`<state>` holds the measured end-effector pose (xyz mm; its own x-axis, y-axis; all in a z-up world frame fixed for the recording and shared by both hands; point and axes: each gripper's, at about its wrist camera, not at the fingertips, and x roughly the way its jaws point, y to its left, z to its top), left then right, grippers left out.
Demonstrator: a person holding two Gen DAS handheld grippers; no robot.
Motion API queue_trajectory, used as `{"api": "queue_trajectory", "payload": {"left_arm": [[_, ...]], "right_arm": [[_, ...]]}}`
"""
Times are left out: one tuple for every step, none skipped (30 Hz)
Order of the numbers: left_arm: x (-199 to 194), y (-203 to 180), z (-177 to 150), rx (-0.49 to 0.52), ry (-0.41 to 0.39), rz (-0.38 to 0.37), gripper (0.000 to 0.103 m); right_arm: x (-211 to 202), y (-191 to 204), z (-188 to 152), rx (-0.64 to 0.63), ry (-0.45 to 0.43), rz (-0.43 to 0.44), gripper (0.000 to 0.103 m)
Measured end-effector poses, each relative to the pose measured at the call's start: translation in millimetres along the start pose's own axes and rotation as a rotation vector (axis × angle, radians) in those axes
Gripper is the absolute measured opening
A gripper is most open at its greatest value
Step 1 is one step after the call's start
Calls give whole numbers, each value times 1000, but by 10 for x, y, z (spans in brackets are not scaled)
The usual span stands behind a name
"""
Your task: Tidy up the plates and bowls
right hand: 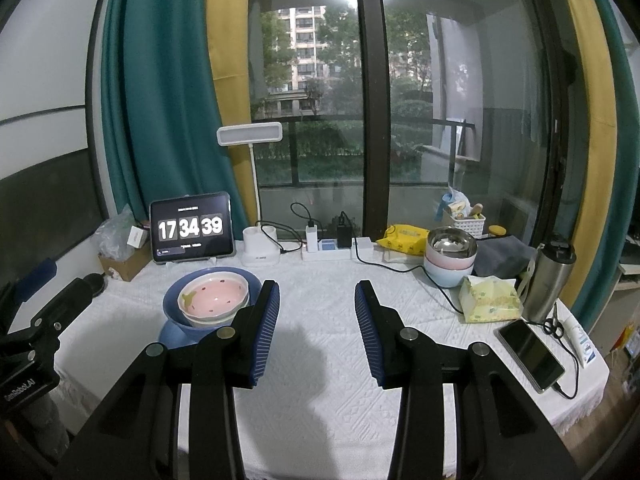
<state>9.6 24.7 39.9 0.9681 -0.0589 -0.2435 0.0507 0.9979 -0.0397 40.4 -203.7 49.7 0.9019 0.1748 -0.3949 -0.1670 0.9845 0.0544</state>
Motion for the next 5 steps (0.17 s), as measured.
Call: {"api": "queue_trajectory", "payload": {"left_arm": [[-3,4,5,0,0,-2,92],[-2,7,9,1,0,-3,92],[-1,6,13,2,-1,-4,92],[1,5,13,2,0,-4,92],[0,6,13,2,2,-6,92]], "right_arm": [[-2,1,-1,1,0,0,41],[-2,1,-1,1,-1,0,41],[-1,2,0,1,-1,0,41],[-1,2,-1,0,-1,0,41],[-1,3,-1,0,-1,0,41]]}}
